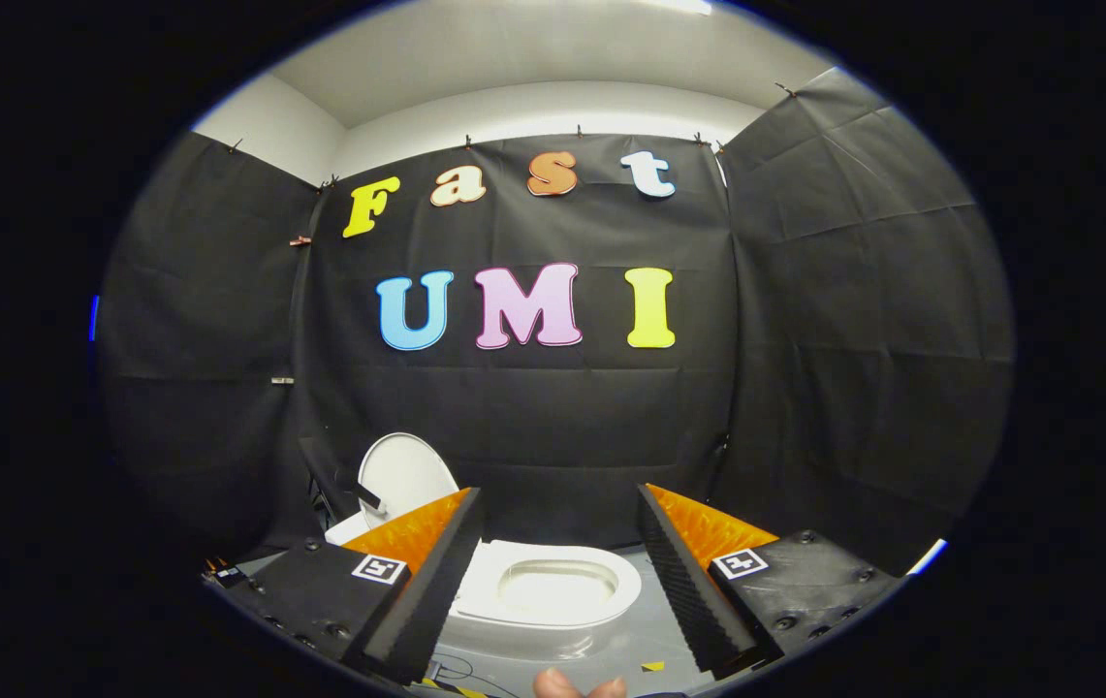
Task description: Open the toilet lid.
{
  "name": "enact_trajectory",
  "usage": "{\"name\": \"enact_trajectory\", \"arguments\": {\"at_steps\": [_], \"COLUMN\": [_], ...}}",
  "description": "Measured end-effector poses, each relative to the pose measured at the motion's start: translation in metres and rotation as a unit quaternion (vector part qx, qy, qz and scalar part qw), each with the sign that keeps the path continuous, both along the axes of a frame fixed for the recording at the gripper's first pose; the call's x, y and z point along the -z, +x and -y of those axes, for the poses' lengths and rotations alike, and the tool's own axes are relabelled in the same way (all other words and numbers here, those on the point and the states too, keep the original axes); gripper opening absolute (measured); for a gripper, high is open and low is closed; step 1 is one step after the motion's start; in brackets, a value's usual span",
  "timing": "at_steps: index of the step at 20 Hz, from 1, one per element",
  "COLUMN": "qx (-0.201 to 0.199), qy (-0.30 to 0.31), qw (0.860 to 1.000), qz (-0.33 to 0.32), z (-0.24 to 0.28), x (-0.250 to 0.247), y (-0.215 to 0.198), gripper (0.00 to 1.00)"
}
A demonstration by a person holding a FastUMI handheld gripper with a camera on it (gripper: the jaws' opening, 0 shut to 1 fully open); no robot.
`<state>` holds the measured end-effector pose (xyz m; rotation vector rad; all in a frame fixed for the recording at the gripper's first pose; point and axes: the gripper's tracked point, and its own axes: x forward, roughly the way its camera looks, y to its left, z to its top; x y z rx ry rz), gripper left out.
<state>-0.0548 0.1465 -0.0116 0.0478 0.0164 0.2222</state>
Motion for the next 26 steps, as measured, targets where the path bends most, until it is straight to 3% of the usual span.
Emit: {"name": "enact_trajectory", "arguments": {"at_steps": [26], "qx": [-0.006], "qy": [-0.014], "qw": [1.0], "qz": [-0.012], "z": [-0.009], "x": [0.015], "y": [-0.002], "gripper": [0.99]}}
